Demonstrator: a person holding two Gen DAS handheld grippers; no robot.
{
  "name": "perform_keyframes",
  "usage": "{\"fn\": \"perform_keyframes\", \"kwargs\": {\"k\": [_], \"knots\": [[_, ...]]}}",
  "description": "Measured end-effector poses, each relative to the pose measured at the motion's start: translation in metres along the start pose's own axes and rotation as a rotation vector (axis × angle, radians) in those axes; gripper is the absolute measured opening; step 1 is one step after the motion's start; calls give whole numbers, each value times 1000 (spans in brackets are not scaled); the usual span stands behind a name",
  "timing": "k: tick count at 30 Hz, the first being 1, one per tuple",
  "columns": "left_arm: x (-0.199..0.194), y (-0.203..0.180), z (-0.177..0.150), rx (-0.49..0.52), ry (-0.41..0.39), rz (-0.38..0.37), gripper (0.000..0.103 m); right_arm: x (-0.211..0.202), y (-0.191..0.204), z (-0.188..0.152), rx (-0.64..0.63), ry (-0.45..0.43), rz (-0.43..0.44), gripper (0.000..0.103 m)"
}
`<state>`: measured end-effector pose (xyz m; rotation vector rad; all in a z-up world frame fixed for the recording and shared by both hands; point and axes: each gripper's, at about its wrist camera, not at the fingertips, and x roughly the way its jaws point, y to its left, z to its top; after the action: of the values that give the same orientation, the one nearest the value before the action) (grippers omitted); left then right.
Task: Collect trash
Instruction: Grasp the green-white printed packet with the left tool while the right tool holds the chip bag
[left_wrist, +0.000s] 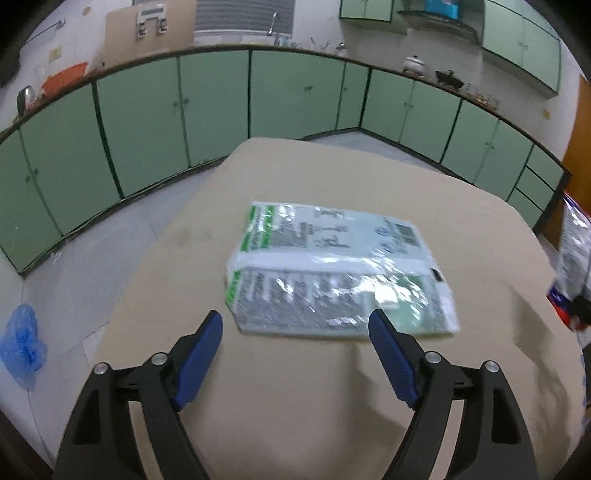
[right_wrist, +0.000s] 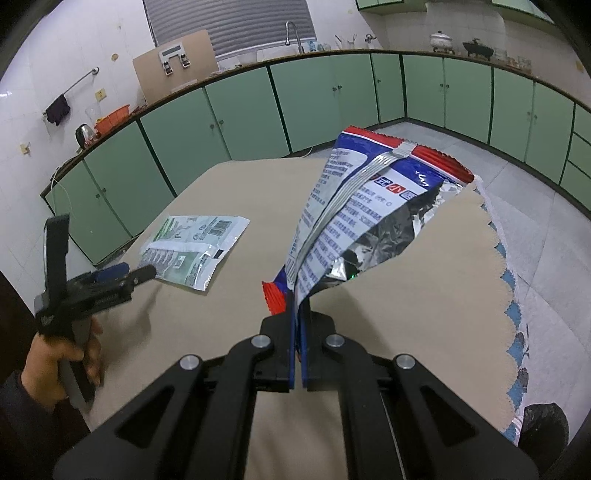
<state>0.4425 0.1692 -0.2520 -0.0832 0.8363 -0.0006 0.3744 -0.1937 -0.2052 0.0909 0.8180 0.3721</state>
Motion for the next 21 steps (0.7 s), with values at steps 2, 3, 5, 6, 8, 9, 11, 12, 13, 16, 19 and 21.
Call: {"fn": "perform_keyframes", "kwargs": {"k": [2,3,5,6,8,9,11,12,13,16,19,21], "knots": [[17,3,3,-4,75,-7,86,0,0,0,-1,3,0,1],[22,-2,4,10,95,-22,98,0,0,0,-4,5,-1,1],[31,-11,10,62,122,-9,98,-1,1,1,-7,5,-4,1],[31,-11,12,63,124,-13,98,-1,0,1,-6,6,-4,1],[30,-7,15,54,107,-26,87,-4,-1,1,-9,4,-8,1],[28,-5,18,55,89,-17,56,-6,-1,1,-10,3,-10,1],[24,5,22,42,76,-44,17,-9,-1,0,-12,2,-13,1],[24,10,23,29,91,-94,8,-12,-2,-1,-12,1,-16,1],[22,11,21,47,95,-100,4,-13,-2,-2,-12,1,-18,1],[13,-4,11,101,129,-198,3,-19,-2,-2,-5,-4,-21,1],[-3,-44,-10,236,138,-251,3,-27,0,-1,-4,-15,-25,1],[-16,-59,-20,264,129,-290,3,-35,-2,-3,-5,-24,-31,1]]}}
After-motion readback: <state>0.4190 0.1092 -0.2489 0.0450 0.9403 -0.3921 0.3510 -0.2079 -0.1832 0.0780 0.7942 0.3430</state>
